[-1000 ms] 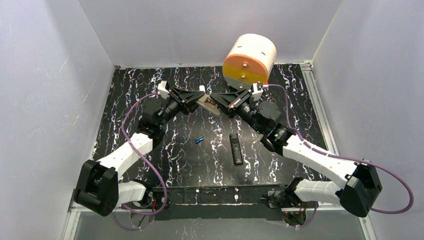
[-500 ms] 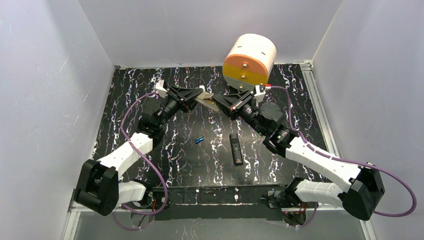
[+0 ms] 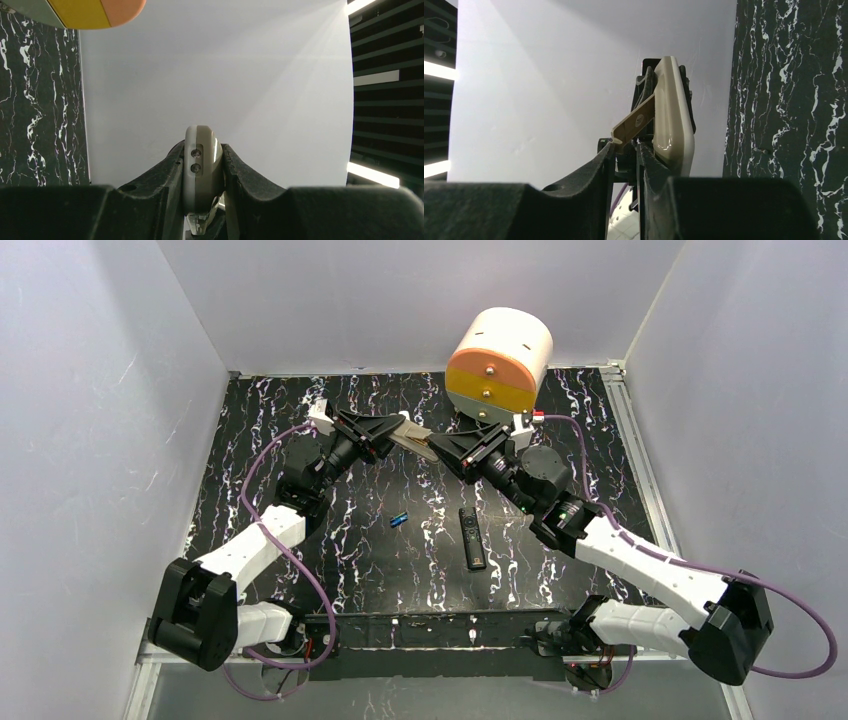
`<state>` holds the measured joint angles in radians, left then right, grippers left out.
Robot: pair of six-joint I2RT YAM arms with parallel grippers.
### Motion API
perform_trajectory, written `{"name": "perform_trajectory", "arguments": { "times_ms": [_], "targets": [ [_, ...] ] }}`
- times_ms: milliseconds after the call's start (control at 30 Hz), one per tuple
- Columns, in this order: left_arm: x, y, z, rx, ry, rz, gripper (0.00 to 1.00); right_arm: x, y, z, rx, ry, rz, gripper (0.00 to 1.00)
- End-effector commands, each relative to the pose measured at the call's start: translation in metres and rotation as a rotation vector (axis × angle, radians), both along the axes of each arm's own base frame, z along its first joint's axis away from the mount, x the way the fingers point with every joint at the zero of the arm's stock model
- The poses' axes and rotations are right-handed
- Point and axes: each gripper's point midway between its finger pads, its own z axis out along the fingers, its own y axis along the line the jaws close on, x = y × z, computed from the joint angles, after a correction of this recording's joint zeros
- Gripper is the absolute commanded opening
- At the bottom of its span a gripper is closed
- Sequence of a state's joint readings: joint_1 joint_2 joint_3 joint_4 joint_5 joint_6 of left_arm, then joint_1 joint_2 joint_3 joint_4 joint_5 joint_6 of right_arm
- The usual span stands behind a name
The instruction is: Load the batteries into the remote control
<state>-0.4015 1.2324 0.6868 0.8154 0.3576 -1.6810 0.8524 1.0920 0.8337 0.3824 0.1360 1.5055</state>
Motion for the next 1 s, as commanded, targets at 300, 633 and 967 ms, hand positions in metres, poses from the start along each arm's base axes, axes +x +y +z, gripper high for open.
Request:
{"name": "perform_trajectory", "arguments": {
  "times_ms": [300,633,967],
  "targets": [
    [-0.002,-0.001,0.021,-0.031,-0.074,-0.005,0.00,-0.001,-0.017,-0.001,-0.061,-0.012,-0.060,0.40],
    [0.005,0.002,0.020,-0.020,-0.081,0.011,0.00,-0.009,-0.024,0.003,-0.067,-0.025,-0.053,0.44],
    [0.003,0.001,0.014,0.052,-0.132,-0.004,0.00,-0.020,-0.047,-0.009,-0.272,-0.092,-0.073,0.81]
  ]
}}
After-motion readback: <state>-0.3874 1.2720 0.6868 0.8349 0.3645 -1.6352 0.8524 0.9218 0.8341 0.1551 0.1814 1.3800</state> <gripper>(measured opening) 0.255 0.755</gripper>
